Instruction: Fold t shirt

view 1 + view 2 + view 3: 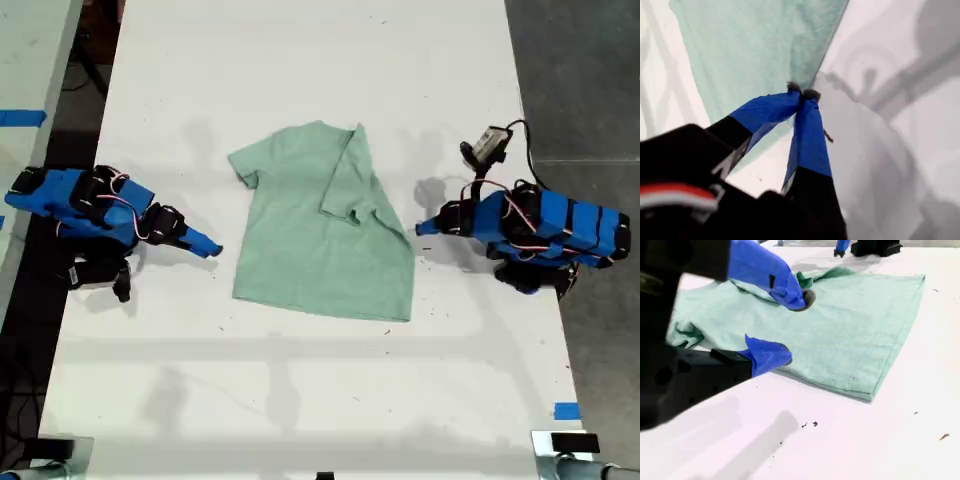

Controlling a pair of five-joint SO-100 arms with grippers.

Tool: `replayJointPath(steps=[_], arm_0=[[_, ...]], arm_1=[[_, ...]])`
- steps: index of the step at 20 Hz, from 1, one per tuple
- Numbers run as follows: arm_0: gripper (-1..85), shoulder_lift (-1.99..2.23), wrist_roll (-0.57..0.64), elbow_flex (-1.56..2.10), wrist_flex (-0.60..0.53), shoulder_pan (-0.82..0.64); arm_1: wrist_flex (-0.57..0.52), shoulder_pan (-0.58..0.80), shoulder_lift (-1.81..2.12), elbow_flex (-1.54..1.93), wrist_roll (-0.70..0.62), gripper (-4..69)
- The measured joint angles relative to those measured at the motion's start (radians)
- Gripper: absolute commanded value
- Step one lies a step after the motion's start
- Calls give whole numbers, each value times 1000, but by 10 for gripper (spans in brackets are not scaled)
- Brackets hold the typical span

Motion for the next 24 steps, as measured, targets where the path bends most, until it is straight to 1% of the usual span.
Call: replayJointPath(steps=[2, 4, 6, 24], arm_0=[[141, 0, 0, 0, 0, 0], [141, 0, 0, 0, 0, 0], [141, 0, 0, 0, 0, 0], [141, 0, 0, 0, 0, 0]], arm_1=[[14, 5, 29, 25, 37, 12], [64, 9, 34, 28, 124, 12], [80, 6, 34, 29, 155, 12], [81, -21, 34, 31, 164, 12]])
